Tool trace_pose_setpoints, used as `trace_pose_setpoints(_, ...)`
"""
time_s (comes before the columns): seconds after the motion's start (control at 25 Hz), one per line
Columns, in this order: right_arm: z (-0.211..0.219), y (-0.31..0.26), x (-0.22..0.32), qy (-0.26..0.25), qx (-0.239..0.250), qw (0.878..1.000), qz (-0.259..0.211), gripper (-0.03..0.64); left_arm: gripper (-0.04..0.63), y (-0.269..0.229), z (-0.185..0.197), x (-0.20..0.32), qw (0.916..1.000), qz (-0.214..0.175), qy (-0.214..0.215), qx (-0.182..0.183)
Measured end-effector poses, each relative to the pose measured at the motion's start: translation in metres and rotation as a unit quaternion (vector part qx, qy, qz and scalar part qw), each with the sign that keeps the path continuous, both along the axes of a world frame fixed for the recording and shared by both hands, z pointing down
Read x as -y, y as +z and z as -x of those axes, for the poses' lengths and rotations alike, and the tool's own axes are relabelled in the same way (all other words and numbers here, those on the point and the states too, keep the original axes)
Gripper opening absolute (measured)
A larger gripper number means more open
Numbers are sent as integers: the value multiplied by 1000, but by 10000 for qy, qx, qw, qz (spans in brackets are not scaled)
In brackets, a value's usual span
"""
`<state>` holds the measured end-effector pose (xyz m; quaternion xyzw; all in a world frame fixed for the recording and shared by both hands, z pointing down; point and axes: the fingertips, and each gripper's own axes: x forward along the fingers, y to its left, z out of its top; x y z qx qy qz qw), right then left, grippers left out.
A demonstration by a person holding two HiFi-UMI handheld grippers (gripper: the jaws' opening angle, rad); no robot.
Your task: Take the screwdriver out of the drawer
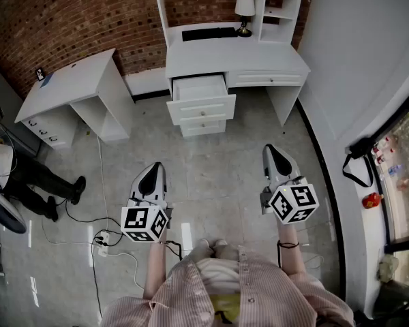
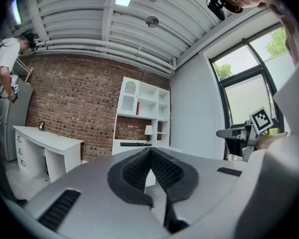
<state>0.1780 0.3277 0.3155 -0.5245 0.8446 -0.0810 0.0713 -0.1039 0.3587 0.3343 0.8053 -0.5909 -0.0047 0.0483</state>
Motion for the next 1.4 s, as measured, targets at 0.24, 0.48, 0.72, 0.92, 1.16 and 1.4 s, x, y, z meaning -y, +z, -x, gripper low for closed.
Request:
trace_pose_setpoints(0.24, -5, 1, 1, 19, -4, 10000, -35, 5, -2, 3, -3, 0, 10000, 34, -21, -22)
trace_pose_setpoints(0.48, -12, 0, 3, -48, 53, 9999, -149, 5, -2, 6, -12, 0, 10000, 68, -47, -27)
trace_pose_setpoints(0.72, -20, 7, 4, -27, 112, 9999, -95, 5, -2, 10, -23, -7, 9999, 86, -102, -55)
trace_pose_setpoints(0.92, -17, 16, 9, -164, 116, 9998, -2, 5, -2, 17, -27, -10, 9997, 171, -171, -69)
trace_pose_setpoints(1.16, -12, 29, 22, -293, 119, 9994, 127, 18, -2, 25, -22, -1, 9993, 253, -267, -71)
trace_pose_setpoints(1.4, -3, 39, 55, -261, 109, 9994, 220, 32, -2, 37, -11, 29, 9989, 364, -285, -126)
